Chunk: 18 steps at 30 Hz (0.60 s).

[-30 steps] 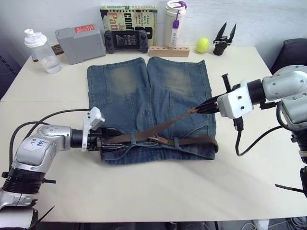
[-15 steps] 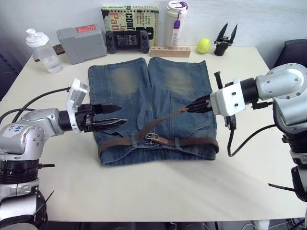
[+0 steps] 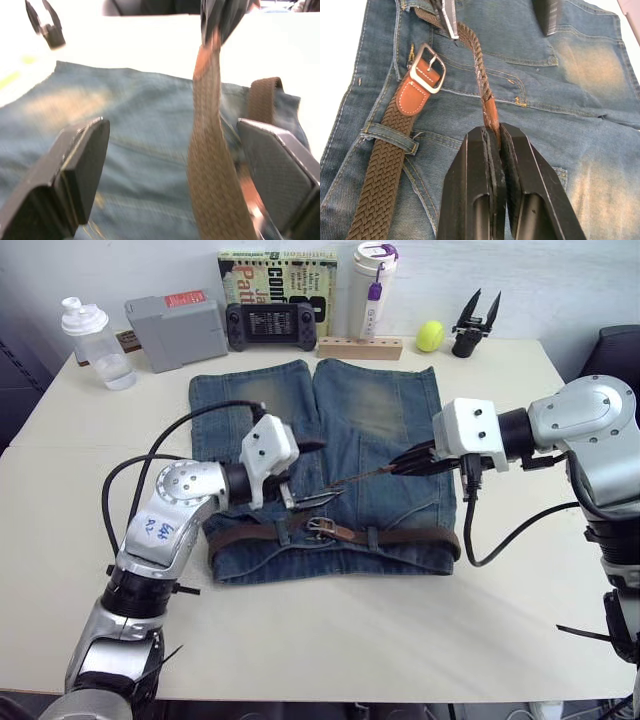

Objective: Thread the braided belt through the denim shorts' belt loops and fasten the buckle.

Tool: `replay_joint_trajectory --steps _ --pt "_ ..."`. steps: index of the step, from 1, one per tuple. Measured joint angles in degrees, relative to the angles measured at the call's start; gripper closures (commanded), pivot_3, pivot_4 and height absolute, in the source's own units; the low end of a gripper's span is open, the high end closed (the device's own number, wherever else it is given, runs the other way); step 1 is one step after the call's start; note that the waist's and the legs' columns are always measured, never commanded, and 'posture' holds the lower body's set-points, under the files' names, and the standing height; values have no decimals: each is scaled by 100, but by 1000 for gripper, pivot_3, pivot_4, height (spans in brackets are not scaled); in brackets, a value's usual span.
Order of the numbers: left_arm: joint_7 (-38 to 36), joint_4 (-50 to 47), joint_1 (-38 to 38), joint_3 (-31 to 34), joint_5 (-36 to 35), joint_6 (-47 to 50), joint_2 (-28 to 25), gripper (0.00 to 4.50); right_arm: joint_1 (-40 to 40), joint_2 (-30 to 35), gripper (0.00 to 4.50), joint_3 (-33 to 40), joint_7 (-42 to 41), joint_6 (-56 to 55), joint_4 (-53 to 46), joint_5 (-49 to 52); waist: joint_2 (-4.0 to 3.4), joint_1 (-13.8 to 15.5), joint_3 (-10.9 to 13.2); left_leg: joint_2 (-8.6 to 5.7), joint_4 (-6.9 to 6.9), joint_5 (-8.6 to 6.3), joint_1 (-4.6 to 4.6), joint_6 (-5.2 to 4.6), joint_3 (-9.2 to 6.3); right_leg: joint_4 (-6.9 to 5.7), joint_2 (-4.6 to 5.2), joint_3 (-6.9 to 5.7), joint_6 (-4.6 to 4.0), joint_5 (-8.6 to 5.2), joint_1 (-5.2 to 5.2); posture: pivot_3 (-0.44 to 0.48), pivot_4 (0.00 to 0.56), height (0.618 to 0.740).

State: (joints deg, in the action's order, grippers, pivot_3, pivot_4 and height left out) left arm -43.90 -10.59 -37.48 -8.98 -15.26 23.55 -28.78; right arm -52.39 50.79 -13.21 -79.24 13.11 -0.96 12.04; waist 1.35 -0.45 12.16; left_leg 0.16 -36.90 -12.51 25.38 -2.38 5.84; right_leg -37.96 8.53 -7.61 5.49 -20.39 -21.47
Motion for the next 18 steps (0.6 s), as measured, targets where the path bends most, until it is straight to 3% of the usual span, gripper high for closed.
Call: replay_joint_trajectory --steps 4,5,7,15,16,18 --pt "184 92 33 -275 347 -240 269 63 42 0 4500 17 40 182 -175 11 0 47 0 -1 -9 -3 3 -5 1 -1 1 -2 0 0 2 0 150 697" --pt "210 117 53 -333 403 -268 347 305 47 0 4500 20 54 215 -206 14 0 51 0 -1 -12 -4 4 -6 0 -1 1 -2 1 1 2 0 150 697" --pt "267 214 74 -411 524 -348 413 822 65 0 4500 33 78 260 -254 19 0 53 0 -1 -15 -4 4 -7 -1 0 2 -3 2 1 4 0 150 697" --pt "168 305 77 -507 702 -592 531 4271 180 2 4500 70 214 501 -385 16 0 41 0 1 -13 -5 3 -8 -1 0 0 -7 1 1 4 0 150 697" --pt "135 321 74 -482 617 -499 572 4456 199 1 4500 113 309 741 -452 49 0 44 0 1 -13 -5 3 -8 -1 0 1 -7 1 1 4 0 150 697" --pt "127 331 62 -404 510 -351 618 4500 212 -1 3688 155 429 1110 -571 142 0 44 0 1 -15 -5 5 -8 -4 0 1 -6 1 1 4 0 150 697"
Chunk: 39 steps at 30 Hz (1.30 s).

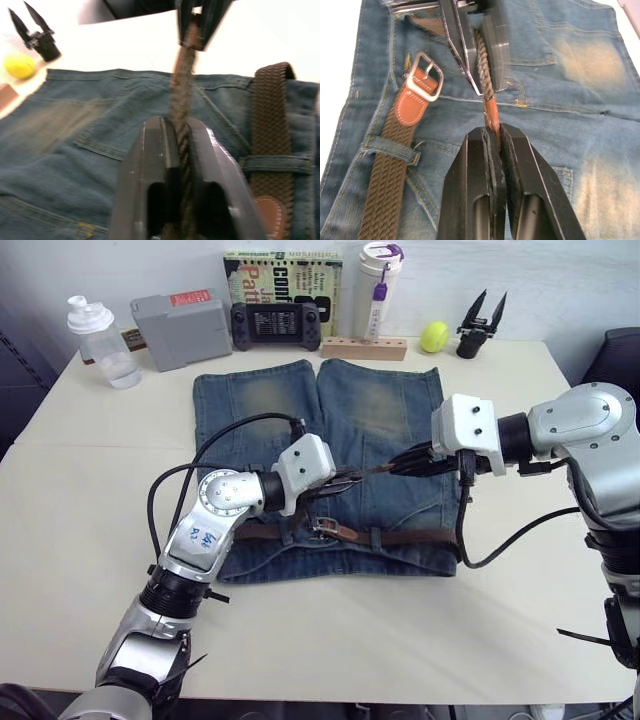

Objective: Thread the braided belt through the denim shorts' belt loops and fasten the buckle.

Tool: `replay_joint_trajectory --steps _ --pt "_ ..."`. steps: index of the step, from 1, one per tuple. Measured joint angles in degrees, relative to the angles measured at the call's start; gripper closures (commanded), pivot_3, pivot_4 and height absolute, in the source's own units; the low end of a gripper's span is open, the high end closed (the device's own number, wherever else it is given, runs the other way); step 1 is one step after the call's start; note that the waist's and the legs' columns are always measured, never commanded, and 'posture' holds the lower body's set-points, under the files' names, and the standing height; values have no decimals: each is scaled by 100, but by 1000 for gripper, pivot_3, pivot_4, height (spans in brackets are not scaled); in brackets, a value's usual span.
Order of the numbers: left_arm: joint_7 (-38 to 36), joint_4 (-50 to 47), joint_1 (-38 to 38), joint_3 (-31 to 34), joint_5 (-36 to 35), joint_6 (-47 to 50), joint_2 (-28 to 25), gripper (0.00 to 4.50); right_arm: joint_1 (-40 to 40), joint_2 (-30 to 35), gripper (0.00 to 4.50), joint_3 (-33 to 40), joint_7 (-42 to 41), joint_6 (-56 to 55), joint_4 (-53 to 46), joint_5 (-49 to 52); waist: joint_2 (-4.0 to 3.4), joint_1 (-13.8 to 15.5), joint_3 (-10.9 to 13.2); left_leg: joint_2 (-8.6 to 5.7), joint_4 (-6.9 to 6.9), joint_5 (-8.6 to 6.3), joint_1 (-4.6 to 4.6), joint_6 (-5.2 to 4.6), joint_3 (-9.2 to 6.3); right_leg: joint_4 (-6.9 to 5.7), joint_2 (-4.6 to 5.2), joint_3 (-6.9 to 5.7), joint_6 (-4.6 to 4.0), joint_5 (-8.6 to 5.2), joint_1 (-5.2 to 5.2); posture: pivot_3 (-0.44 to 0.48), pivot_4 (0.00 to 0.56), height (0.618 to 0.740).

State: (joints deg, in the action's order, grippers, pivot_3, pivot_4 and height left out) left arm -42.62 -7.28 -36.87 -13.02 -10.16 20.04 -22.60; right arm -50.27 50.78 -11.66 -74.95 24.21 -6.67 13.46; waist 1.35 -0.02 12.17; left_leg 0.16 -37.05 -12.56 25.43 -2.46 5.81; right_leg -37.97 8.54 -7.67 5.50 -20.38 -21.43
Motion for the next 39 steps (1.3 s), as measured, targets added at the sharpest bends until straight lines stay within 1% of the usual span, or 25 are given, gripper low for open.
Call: replay_joint_trajectory --steps 1,4,6,7,8,9,11,14,17,18,20,23,27,35,36,37,38,39 --pt "-2 -10 -1 88 -132 180 23 4500 40 -19 3383 99 127 261 -89 79 0 2 0 0 0 0 0 0 -4 1 1 1 0 0 3 0 150 697" --pt "21 7 6 337 -321 620 -49 4500 254 -13 2053 377 374 830 -328 312 0 4 0 -1 1 0 0 0 -16 5 0 1 0 0 14 0 150 697" --pt "126 163 2 467 -316 811 -148 4500 463 8 1293 549 471 1056 -573 466 0 5 0 -1 0 0 -2 0 -20 6 0 -1 0 0 18 0 150 697" --pt "243 421 -17 556 -254 1015 -331 4500 767 23 958 754 635 1257 -931 618 0 2 0 -1 2 0 -3 0 -24 7 -1 -3 0 0 21 0 150 697" --pt "283 568 -20 599 -214 1099 -434 4500 960 22 402 819 725 1336 -1150 679 0 6 0 0 2 0 -4 0 -27 8 -2 -7 0 0 25 0 150 697" --pt "319 711 -31 647 -174 1193 -530 4500 1174 11 39 835 832 1382 -1377 716 0 3 0 0 2 0 -3 0 -27 7 -2 -7 0 0 24 0 150 697" --pt "324 872 -41 723 -144 1302 -655 4500 1550 -129 39 810 1052 1409 -1722 738 0 5 0 -2 3 -1 -2 1 -28 7 -1 -8 0 0 24 0 150 697" --pt "189 1043 -118 726 -85 1298 -842 4500 2214 -636 39 552 1650 1672 -2351 794 0 15 0 -3 3 -1 -2 3 -28 6 -1 -6 0 0 23 0 150 697" --pt "28 1122 -120 700 -19 1166 -1009 4500 2701 -982 39 -10 2224 1665 -2688 506 1 7 -1 -4 4 -1 -2 4 -24 6 -2 -3 0 0 17 0 150 697" --pt "-7 1157 -120 700 -5 1141 -1023 4500 2757 -1091 39 -164 2401 1572 -2683 334 0 1 -1 -4 3 -1 -2 5 -24 5 -2 -2 0 0 17 0 150 697" --pt "-108 1188 -111 674 15 1101 -1032 4500 2815 -1169 39 -634 2902 1117 -2556 -396 1 2 -1 -5 3 -1 -2 6 -17 3 -2 -1 0 0 9 0 150 697" --pt "-171 1180 -107 670 38 1084 -1088 4500 2821 -1358 39 -791 3375 850 -2252 -928 3 -2 -2 -4 5 0 -2 6 -13 1 -4 0 0 0 4 0 150 697" --pt "-241 1141 -101 630 82 1053 -1158 4500 2839 -1636 39 -793 3740 838 -2096 -1167 2 -3 -2 -3 7 1 -2 8 -10 -3 -9 0 0 0 2 0 150 697" --pt "-331 1100 -109 631 132 985 -1253 4500 2864 -1842 39 -859 3825 906 -2096 -1405 2 -5 -2 -3 8 0 -2 8 -8 -2 -8 3 0 -1 0 0 150 697" --pt "-335 1100 -112 632 132 974 -1256 4500 2871 -1881 539 -860 3832 930 -2096 -1406 2 -6 -2 -3 8 0 -2 8 -8 -2 -8 3 0 0 0 0 150 697" --pt "-339 1100 -113 633 132 962 -1256 4500 2880 -1913 777 -861 3842 959 -2096 -1406 2 -6 -2 -3 8 0 -2 8 -8 -3 -8 3 0 0 0 0 150 697" --pt "-360 1100 -113 635 128 937 -1258 4500 2906 -1958 1136 -854 3858 1018 -2096 -1399 2 -4 -2 -3 8 0 -2 8 -8 -3 -8 4 0 0 -1 0 150 697" --pt "-388 1095 -112 641 124 923 -1259 4500 2937 -2027 1658 -834 3882 1127 -2097 -1378 3 -4 -2 -3 8 0 -2 8 -8 -3 -8 4 0 -1 0 0 150 697"
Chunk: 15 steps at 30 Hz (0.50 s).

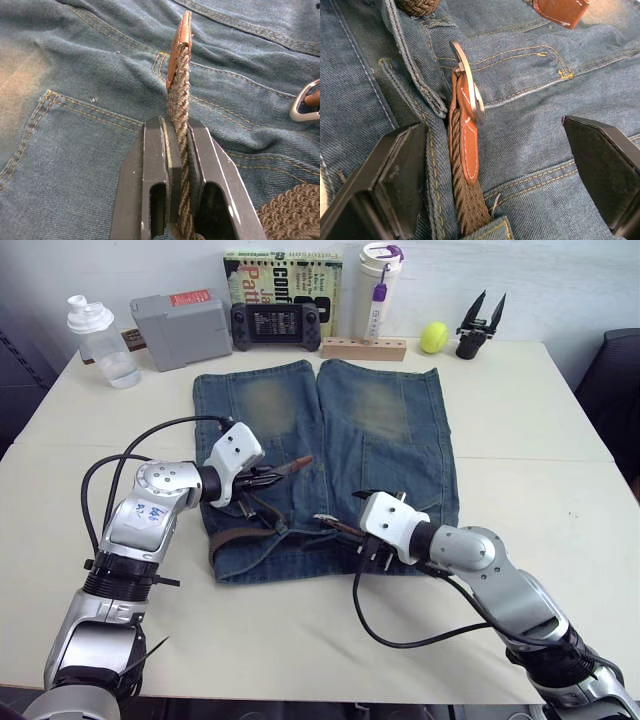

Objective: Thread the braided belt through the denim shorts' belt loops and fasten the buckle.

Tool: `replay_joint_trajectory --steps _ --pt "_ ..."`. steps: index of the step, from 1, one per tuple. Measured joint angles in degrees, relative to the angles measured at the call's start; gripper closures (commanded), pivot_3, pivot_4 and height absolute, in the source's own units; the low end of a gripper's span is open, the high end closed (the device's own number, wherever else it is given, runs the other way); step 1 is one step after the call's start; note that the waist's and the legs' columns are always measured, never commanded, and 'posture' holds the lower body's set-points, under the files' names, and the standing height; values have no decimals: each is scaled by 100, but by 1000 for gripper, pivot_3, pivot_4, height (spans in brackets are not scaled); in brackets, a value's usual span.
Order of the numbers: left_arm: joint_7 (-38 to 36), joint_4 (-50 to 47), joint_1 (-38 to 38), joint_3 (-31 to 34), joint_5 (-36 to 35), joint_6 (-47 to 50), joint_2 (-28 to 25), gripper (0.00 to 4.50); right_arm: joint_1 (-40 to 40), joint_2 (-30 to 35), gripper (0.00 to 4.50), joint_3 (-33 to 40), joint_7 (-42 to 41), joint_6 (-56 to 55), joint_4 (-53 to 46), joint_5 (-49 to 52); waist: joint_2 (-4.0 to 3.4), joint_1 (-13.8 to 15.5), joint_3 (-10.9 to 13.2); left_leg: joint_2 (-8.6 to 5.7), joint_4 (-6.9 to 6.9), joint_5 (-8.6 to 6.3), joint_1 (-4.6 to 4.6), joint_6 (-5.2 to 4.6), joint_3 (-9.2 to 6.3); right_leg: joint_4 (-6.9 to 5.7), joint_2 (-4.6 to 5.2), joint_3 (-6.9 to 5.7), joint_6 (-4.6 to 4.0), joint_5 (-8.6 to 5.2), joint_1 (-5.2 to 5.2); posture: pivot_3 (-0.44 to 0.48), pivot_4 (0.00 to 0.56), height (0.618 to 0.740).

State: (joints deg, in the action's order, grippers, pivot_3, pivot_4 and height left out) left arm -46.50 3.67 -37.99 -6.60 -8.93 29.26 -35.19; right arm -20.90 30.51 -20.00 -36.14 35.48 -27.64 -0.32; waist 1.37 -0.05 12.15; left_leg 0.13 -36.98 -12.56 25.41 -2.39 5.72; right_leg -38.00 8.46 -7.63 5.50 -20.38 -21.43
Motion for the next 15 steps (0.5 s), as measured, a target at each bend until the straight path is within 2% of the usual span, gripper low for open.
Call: replay_joint_trajectory --steps 4,5,6,11,15 --pt "-132 -92 2 2 -27 -51 -45 4500 144 -257 3566 63 83 524 -1 163 0 -2 0 -1 0 0 0 0 2 -2 0 0 0 0 -1 0 150 697" --pt "-188 -121 5 2 -45 -50 -77 4500 156 -366 4226 151 120 714 -2 251 0 -4 0 1 0 0 0 0 2 -2 -1 0 0 0 -2 0 150 697" --pt "-192 -124 5 2 -50 -50 -80 4500 156 -387 4449 174 130 737 -2 259 0 -4 0 0 0 0 0 0 2 -2 -1 0 0 0 -2 0 150 697" --pt "-357 -298 87 3 -175 9 -156 4500 163 -628 4487 405 288 1123 -40 471 0 -1 0 -1 1 0 0 0 2 -2 0 2 0 0 -3 0 150 697" --pt "-887 -518 188 -49 -289 78 -505 4500 238 -1248 4487 951 800 1391 -121 700 -1 -12 0 0 8 0 -1 1 6 -9 -2 2 -1 0 -7 0 150 697"
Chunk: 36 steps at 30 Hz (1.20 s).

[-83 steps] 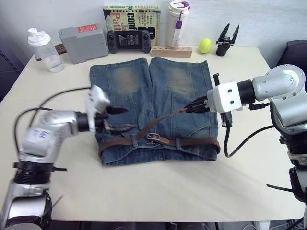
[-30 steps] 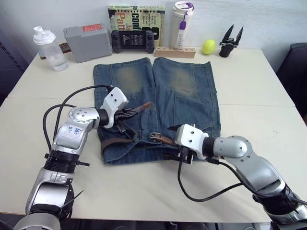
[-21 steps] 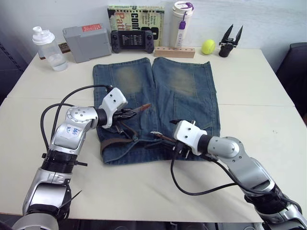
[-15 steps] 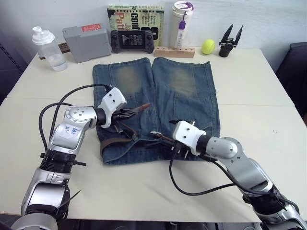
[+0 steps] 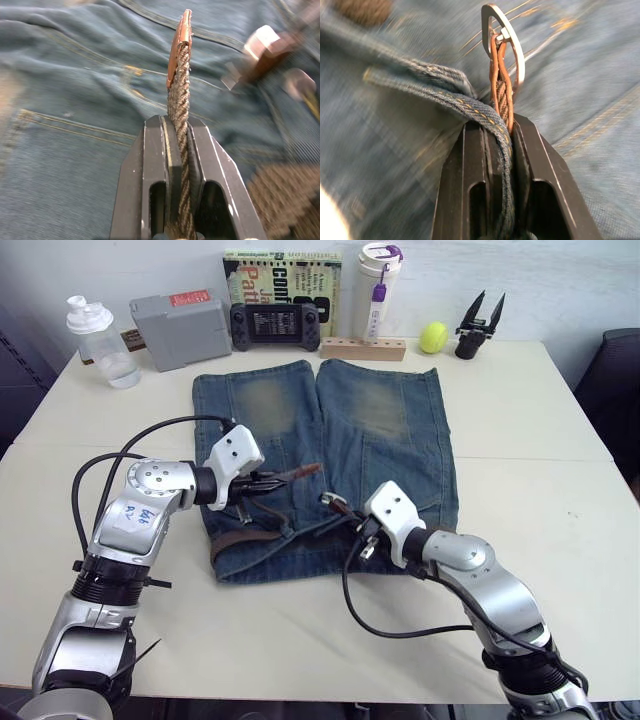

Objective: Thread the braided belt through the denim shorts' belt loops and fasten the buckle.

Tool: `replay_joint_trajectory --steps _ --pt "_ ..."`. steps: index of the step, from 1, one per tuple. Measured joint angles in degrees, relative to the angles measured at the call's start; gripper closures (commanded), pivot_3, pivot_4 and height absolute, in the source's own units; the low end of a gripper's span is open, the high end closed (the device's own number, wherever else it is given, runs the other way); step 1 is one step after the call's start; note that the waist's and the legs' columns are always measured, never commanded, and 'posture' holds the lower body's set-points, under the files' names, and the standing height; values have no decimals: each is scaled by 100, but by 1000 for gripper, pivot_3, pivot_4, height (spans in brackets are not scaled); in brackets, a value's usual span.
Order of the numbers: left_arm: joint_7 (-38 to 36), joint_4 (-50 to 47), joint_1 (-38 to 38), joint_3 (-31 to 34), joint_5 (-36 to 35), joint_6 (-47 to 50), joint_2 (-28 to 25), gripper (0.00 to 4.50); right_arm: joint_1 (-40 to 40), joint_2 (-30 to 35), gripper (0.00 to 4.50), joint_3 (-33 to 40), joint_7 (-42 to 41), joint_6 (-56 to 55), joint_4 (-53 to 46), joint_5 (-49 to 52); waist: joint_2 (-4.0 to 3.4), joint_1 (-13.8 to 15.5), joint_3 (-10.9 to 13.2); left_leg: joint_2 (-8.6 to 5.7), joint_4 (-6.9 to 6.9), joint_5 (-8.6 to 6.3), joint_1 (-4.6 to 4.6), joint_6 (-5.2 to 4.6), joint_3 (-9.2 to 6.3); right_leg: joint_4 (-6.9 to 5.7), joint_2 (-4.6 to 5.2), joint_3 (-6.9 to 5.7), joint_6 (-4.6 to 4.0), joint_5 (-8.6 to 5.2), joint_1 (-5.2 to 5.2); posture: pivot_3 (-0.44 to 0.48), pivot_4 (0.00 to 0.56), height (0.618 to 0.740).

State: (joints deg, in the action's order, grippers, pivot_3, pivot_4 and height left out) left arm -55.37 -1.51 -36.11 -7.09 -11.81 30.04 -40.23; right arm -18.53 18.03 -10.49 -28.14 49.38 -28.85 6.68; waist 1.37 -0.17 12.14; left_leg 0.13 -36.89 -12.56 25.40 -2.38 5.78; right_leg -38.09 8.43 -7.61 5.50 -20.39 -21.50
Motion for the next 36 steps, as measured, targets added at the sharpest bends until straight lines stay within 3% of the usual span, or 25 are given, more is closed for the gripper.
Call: replay_joint_trajectory --steps 6,16,21,36 --pt "-192 23 -129 -26 -57 167 -59 4500 38 -847 4487 562 724 495 -64 267 0 17 0 -9 0 0 2 0 -2 1 -8 9 0 0 -2 0 150 697" --pt "366 391 -551 -135 132 186 681 4500 41 -888 4487 530 990 702 -271 409 0 8 -1 -14 4 0 1 -1 2 -25 -9 13 0 0 -7 0 150 697" --pt "475 473 -584 -463 543 -130 707 4500 42 -970 4487 438 1141 701 -279 430 0 -1 -1 -11 6 0 1 -1 6 -25 -11 12 0 0 -10 0 150 697" --pt "493 461 -584 -465 572 -56 785 4500 170 -1339 4487 450 1954 743 -449 417 0 0 -1 -13 6 0 1 -1 5 -24 -7 20 0 -1 -10 0 150 697"
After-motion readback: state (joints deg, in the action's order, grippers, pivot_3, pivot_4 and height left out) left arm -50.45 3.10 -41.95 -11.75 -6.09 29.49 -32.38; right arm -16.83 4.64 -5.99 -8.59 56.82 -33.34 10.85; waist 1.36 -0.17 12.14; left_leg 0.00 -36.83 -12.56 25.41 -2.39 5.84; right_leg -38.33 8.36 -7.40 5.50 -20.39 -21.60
